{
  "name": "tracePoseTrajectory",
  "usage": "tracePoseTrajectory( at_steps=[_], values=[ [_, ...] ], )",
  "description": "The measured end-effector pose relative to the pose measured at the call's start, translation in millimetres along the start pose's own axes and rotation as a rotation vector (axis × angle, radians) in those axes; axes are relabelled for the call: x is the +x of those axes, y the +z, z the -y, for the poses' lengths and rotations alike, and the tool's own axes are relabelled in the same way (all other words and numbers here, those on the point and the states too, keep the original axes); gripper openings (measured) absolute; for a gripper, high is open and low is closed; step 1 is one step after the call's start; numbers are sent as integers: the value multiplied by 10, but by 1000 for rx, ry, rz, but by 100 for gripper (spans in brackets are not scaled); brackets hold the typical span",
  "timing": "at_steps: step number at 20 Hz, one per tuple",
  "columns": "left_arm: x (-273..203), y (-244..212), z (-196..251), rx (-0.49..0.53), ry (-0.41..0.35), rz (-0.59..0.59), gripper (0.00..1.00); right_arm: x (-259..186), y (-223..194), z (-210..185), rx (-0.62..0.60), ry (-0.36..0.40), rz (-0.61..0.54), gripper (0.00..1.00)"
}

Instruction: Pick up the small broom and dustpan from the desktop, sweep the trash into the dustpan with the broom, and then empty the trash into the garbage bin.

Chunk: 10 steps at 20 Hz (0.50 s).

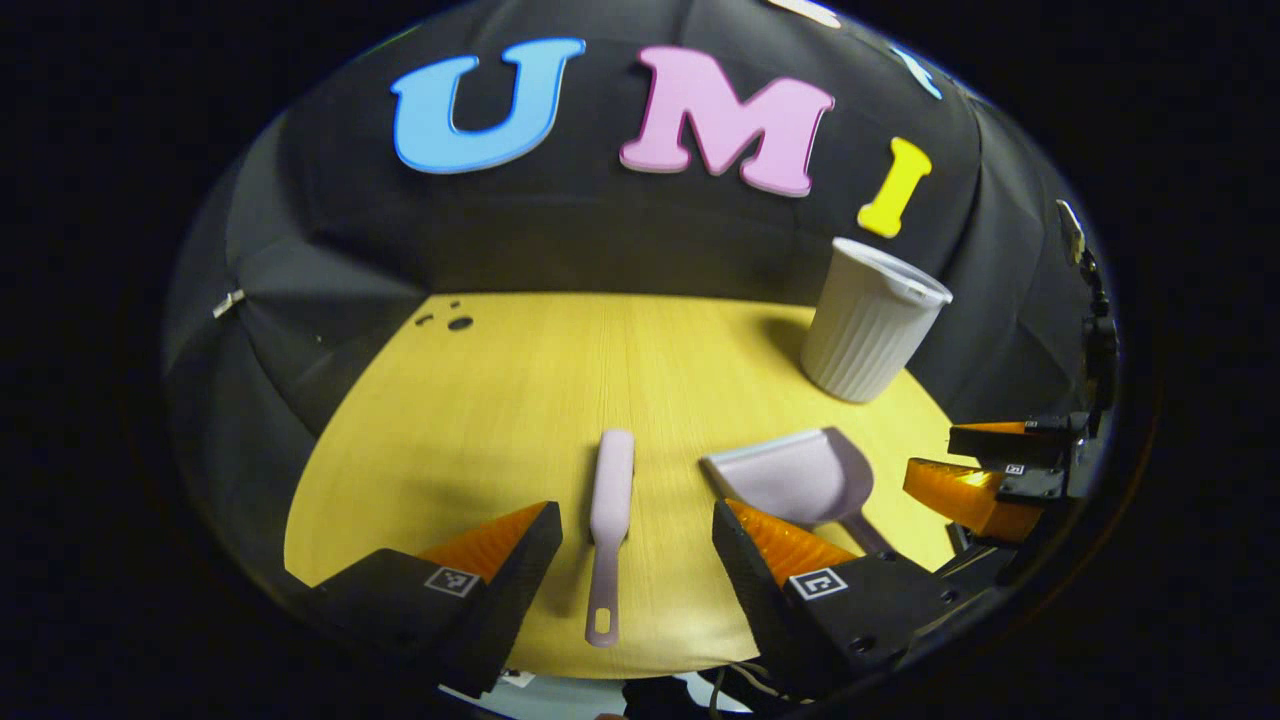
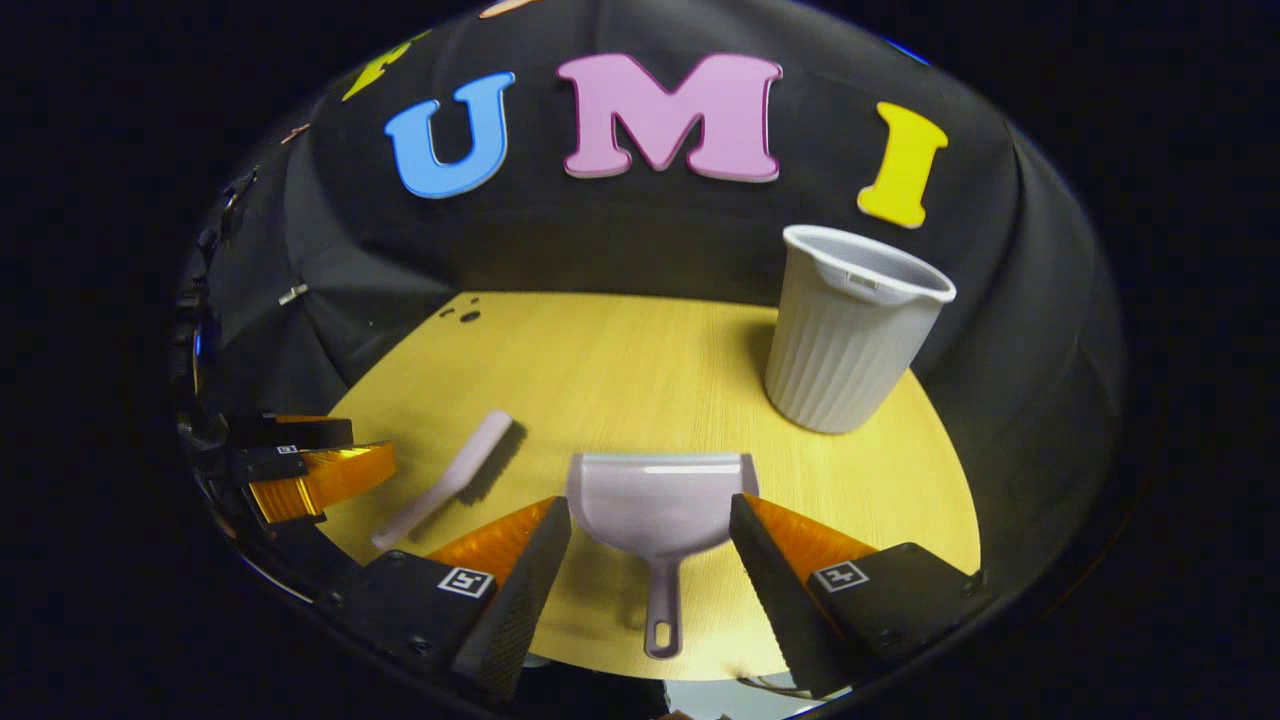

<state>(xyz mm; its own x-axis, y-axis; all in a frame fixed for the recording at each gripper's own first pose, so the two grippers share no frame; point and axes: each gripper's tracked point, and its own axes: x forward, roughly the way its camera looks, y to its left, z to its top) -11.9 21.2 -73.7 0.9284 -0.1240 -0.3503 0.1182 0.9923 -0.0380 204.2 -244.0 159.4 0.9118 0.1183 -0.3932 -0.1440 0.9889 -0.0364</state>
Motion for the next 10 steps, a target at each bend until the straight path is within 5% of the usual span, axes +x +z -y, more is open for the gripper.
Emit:
tracePoseTrajectory(
  at_steps=[6,10],
  values=[
    [-832,701,-16,45,34,335,96,-623,741,-168,-18,-45,322,99],
    [-1377,879,25,57,20,471,96,-972,952,-244,-29,-63,435,99]
  ],
)
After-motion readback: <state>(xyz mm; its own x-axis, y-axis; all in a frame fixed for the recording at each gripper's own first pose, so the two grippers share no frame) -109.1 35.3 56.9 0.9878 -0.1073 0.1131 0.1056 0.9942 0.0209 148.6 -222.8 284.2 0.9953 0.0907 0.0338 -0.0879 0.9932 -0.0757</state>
